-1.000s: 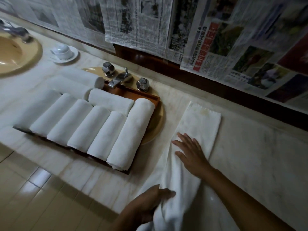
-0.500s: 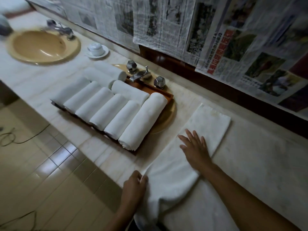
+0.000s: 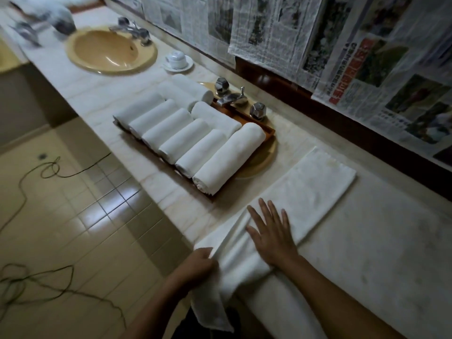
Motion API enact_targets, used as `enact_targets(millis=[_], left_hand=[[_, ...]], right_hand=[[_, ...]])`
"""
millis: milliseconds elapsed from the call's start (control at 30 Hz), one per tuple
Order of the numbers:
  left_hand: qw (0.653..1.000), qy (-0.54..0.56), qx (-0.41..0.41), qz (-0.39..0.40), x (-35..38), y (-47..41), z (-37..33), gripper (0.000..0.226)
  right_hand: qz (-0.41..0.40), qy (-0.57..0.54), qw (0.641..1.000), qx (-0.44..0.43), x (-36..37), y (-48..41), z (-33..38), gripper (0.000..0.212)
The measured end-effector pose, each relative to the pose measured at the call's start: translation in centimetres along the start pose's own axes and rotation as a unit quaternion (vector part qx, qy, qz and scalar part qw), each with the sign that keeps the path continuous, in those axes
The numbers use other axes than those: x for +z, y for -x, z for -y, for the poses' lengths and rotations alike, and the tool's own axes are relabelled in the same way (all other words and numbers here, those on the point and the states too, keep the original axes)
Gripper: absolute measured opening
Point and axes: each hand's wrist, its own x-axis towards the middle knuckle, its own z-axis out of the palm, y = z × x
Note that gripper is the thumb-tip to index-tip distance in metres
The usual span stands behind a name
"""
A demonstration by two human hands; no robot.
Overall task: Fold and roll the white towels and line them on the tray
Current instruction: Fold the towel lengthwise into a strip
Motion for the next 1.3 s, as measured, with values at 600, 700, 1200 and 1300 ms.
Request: enact_targets(millis=[600,700,1200,1300], left_hand=[[0.973,0.148,-0.015,-0.175,-7.9,6.6,16.3,0.019],[0.961,0.212,-0.013,-0.179,-7.8,7.1,16.6,0.026],[0.919,-0.11,0.139,-0.353,-2.3,2.7,9.7,0.028],[0.914,-0.163,0.224,-0.295,0.2,1.0,5.3,0.023]], right_hand=[[0.025,-0.011,1.0,-0.009,-0.2,0.0,0.0,0.061],[0.03,-0.014,0.999,-0.007,-0.2,0.0,0.1,0.061],[0.073,-0.087,0.992,0.049,-2.6,1.6,2.3,0.074],[0.032,-0.12,0.988,0.092,-2.8,3.6,3.1,0.068]])
